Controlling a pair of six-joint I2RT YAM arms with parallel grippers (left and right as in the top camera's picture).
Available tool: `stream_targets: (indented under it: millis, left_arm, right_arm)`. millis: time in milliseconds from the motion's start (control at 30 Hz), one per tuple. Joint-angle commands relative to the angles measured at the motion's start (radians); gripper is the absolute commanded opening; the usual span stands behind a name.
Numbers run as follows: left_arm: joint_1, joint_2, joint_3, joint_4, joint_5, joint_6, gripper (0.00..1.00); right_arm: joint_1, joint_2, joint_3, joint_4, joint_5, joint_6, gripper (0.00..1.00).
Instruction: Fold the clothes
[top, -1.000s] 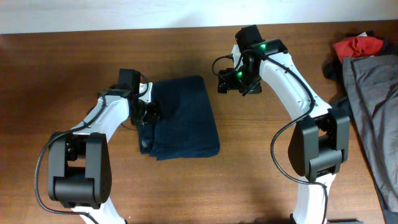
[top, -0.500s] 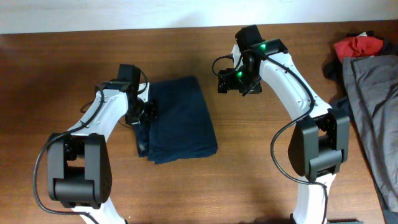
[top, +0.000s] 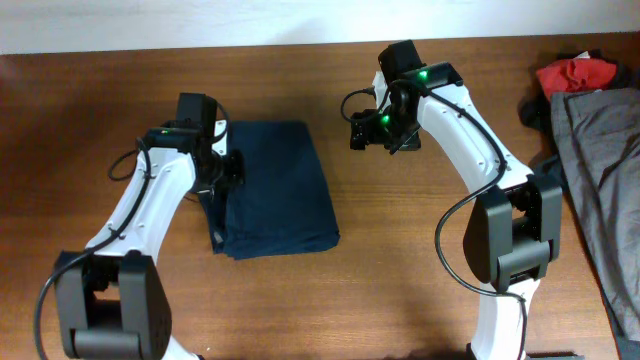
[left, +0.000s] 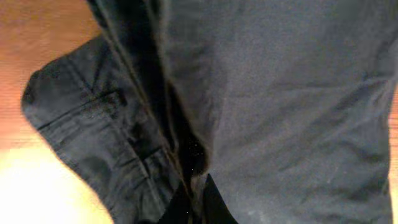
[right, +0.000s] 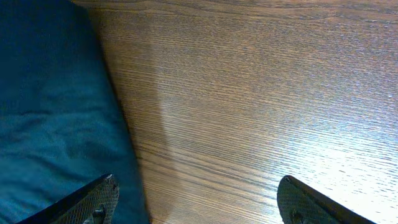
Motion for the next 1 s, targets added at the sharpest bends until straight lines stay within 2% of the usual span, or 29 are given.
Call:
stream_targets:
  millis: [0,133,200,433,533,600,700,767,800,967]
  left_arm:
    - [0.002,-0.046,0.021,-0.042,-0.128,-0.03,0.0]
    - [0.002,-0.047,0.021,-0.097,-0.193,-0.086,0.01]
    - [0.003,-0.047,0.021,-0.137,-0.279,-0.15,0.01]
    - [0.003,-0.047,0.021,-0.182,-0.319,-0.191,0.01]
    - [0.003,-0.047,0.021,-0.192,-0.319,-0.19,0.46]
    - [0.003,-0.047,0.021,-0.191,-0.322,-0.19,0.57]
    - [0.003,-0.047,0.021,-0.193,-0.363,-0.191,0.69]
    - [0.003,-0.047,0.023,-0.198,-0.382,-0.191,0.72]
    - [0.003,-0.047,0.025,-0.2,-0.381,-0.191,0.74]
    - [0.003,-0.047,0.059,-0.2,-0.397,-0.245,0.76]
  right_arm:
    - [0.0,0.016,-0.006,0.003,0.002,-0.01,0.87]
    - [0.0,0.016,-0.006,0.004,0.001,-0.01,0.87]
    - [0.0,0.016,-0.006,0.008,0.001,-0.007,0.86]
    - [0.0,0.016,-0.006,0.01,0.0,-0.007,0.86]
    - [0.0,0.016,-0.006,0.012,-0.007,-0.007,0.86]
    - [0.0,0.016,-0.006,0.018,-0.029,-0.007,0.86]
    - [0.0,0.016,-0.006,0.036,-0.089,-0.008,0.86]
    - [0.0,0.016,-0.006,0.055,-0.15,-0.01,0.84]
    - [0.0,0.016,-0.006,0.068,-0.196,-0.011,0.8]
    - [0.032,0.016,-0.006,0.128,-0.401,-0.044,0.53]
